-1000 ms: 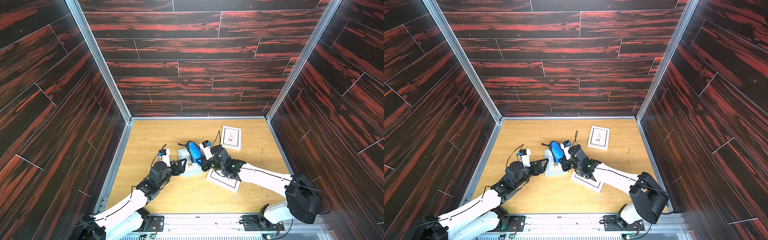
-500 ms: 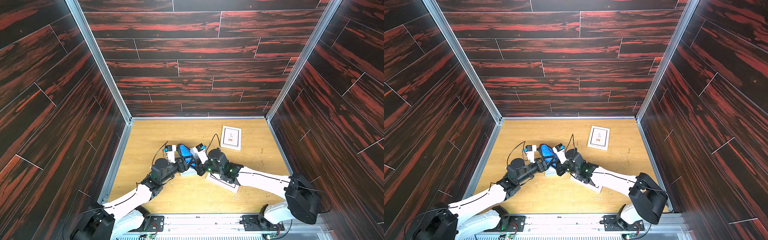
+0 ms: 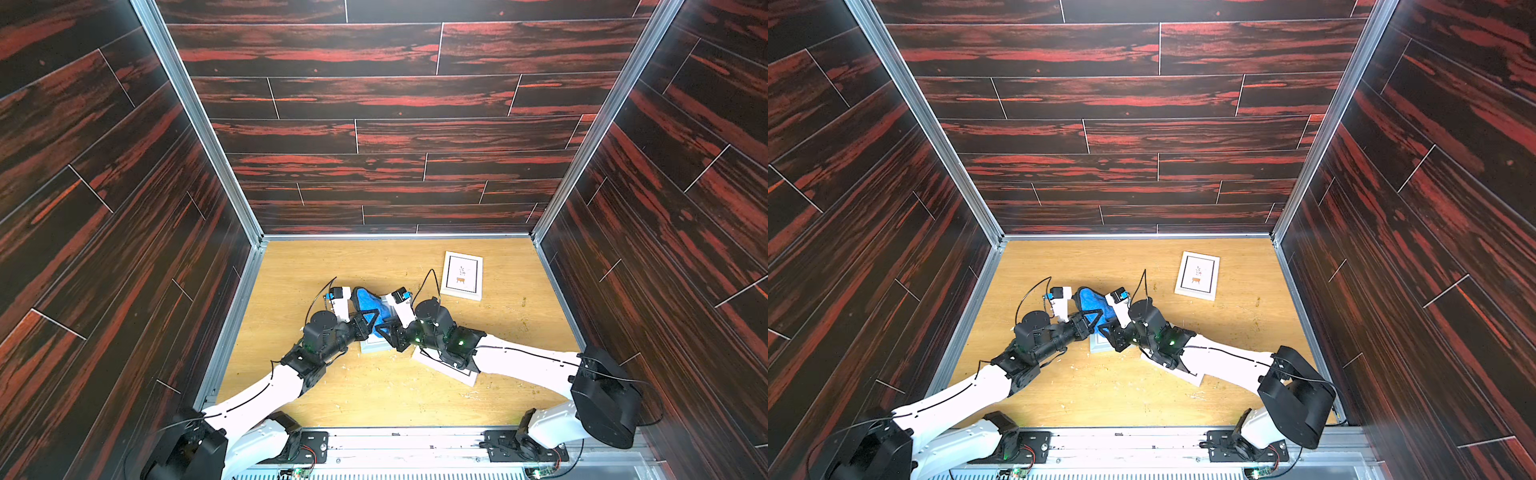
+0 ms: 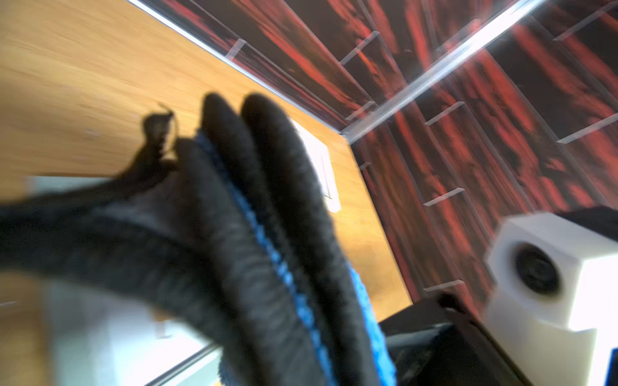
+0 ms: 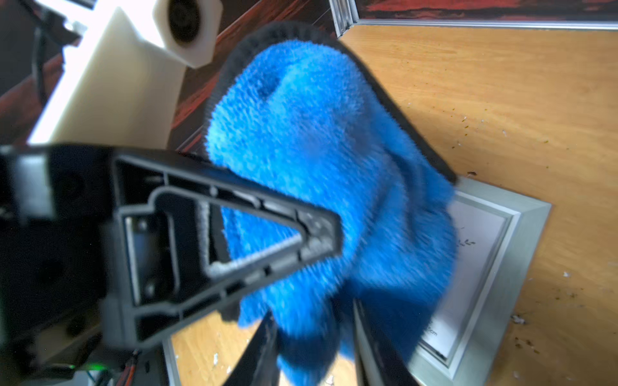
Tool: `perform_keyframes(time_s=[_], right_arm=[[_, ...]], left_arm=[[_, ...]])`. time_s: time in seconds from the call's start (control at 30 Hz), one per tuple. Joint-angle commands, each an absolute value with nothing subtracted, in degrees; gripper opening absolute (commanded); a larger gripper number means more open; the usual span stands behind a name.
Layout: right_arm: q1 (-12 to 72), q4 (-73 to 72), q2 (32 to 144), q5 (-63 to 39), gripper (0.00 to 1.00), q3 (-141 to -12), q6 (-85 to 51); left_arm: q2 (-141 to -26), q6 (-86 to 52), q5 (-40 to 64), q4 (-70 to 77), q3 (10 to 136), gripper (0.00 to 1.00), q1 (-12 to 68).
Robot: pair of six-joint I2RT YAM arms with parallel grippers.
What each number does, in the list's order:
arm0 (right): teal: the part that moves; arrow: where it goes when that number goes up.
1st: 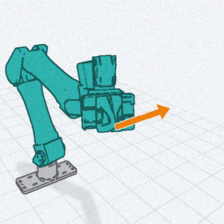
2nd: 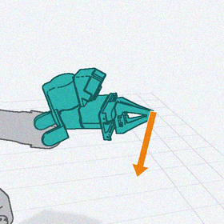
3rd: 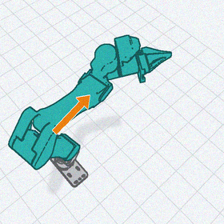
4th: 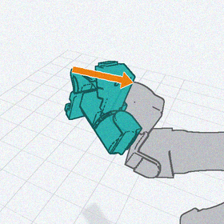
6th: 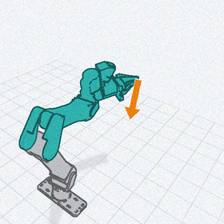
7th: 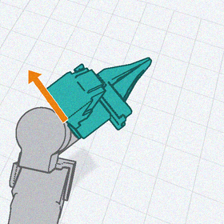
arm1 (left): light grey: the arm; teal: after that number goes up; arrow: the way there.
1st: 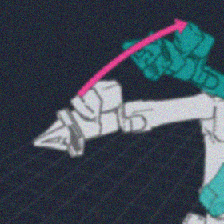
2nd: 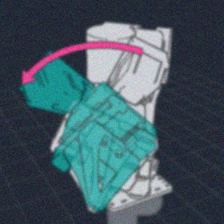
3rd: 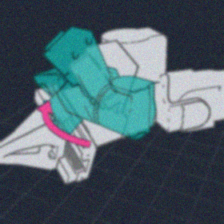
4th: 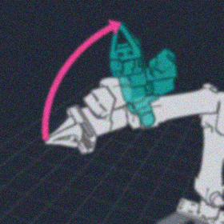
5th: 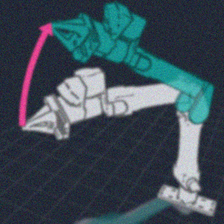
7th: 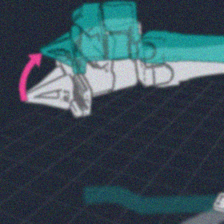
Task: Wipe the picture frame with a cloth
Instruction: Adjust the cleaning item, then wipe the dirt from the picture frame.
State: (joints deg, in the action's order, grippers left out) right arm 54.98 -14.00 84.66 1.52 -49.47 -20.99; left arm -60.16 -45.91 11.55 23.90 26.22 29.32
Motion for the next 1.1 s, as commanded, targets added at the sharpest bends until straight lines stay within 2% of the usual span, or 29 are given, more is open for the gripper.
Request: perform_keyframes(time_s=[0.0,0.07,0.2,0.37,0.5,0.77,1.07], right_arm=[[54.43,-10.83,83.07,7.31,0.46,-50.80,-21.39],[53.49,-9.08,83.61,8.88,0.51,-51.28,-21.96],[50.71,-5.79,87.10,9.41,0.52,-52.76,-24.30],[48.16,3.25,96.23,11.27,0.54,-58.98,-27.59],[46.60,7.35,103.11,10.35,0.54,-62.52,-29.22],[46.63,9.27,108.90,12.49,0.53,-64.77,-29.58],[47.12,7.59,112.53,9.43,0.39,-64.76,-30.39]], left_arm=[[-55.84,-41.29,3.98,10.50,29.63,0.00,26.60],[-54.62,-39.53,-1.27,2.96,31.56,0.00,25.21],[-55.81,-36.30,-12.36,-9.29,35.84,0.00,23.59],[-60.59,-34.85,-14.89,-12.95,38.38,0.00,21.46],[-66.89,-34.53,-12.44,-11.99,40.44,0.00,20.91],[-83.15,-32.48,-2.23,-7.61,50.48,0.00,20.82],[-99.84,-35.60,5.00,-6.11,61.95,0.00,23.38]])
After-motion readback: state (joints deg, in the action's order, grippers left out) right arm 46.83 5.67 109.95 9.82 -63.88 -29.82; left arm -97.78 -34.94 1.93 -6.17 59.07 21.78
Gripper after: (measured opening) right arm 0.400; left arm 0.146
